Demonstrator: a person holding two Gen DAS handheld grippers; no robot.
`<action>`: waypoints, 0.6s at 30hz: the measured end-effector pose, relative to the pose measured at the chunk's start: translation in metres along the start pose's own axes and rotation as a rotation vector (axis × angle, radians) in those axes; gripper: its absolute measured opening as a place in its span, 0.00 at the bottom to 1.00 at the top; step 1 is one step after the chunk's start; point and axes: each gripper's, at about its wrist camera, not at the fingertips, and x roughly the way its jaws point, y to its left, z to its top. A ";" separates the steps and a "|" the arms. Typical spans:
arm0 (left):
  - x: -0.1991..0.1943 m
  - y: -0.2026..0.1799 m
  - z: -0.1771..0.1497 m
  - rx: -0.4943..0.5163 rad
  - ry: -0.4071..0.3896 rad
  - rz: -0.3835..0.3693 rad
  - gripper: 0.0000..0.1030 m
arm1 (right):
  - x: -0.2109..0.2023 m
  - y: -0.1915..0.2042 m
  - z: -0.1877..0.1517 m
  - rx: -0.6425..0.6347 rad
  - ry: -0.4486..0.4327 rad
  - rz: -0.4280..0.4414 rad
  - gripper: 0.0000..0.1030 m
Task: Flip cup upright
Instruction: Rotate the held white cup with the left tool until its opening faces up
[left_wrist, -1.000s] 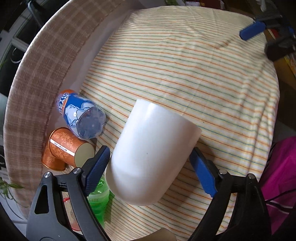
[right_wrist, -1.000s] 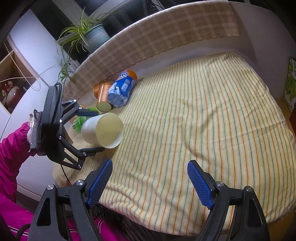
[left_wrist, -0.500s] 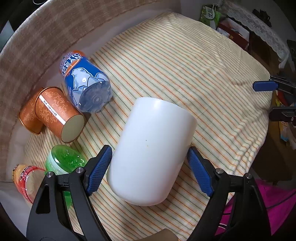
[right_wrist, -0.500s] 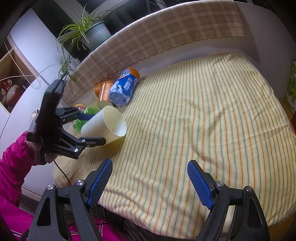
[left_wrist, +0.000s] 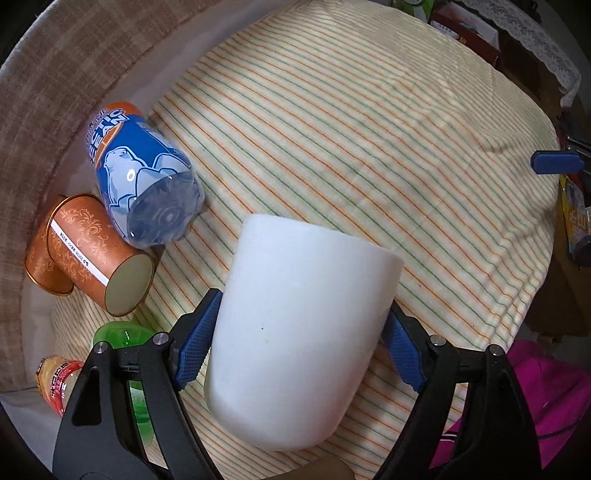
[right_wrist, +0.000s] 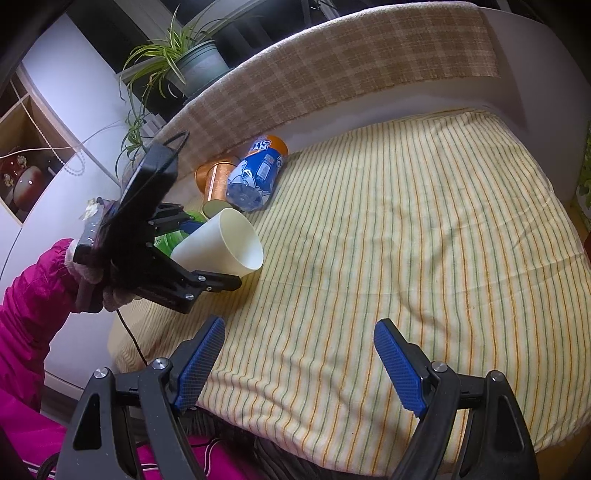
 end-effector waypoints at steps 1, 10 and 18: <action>0.000 0.001 0.000 -0.006 -0.008 0.002 0.81 | 0.000 0.000 0.000 0.001 0.000 0.001 0.82; -0.016 0.024 -0.016 -0.109 -0.106 0.013 0.79 | 0.007 0.005 0.005 -0.001 0.009 0.011 0.82; -0.030 0.033 -0.045 -0.213 -0.208 0.000 0.79 | 0.015 0.019 0.012 -0.031 0.015 0.018 0.82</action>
